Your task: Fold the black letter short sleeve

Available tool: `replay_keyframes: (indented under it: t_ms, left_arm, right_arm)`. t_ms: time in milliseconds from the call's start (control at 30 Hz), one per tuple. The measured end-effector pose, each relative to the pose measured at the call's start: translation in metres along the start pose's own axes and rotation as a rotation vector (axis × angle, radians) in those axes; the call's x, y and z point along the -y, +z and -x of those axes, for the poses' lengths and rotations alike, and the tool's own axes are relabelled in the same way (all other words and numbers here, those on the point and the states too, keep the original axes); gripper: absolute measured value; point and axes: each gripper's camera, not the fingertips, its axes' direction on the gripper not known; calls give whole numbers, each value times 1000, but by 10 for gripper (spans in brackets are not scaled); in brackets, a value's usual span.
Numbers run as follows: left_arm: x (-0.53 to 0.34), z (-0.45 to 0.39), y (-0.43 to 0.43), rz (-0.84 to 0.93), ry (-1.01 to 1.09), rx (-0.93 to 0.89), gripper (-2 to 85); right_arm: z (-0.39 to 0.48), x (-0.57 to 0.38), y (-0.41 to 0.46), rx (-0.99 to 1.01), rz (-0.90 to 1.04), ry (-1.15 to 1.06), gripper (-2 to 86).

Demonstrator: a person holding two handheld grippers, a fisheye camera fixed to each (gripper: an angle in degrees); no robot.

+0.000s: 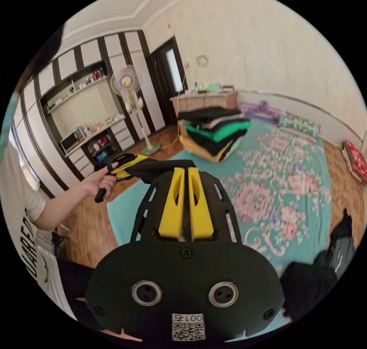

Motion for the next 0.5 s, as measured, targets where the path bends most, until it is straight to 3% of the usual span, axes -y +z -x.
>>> replay_keyframes:
  t_ms: [133, 300, 400, 500]
  left_arm:
    - [21, -106, 28, 73, 187, -10, 6]
    - [-16, -135, 9, 128, 231, 108, 5]
    - [-56, -104, -17, 169, 133, 223, 5]
    - [-114, -54, -58, 169, -130, 348, 5]
  right_arm:
    - [-19, 63, -52, -72, -147, -76, 11]
    - [-22, 38, -64, -77, -75, -50, 14]
    - [-28, -14, -39, -56, 68, -7, 16]
    - [-37, -82, -3, -3, 296, 97, 17]
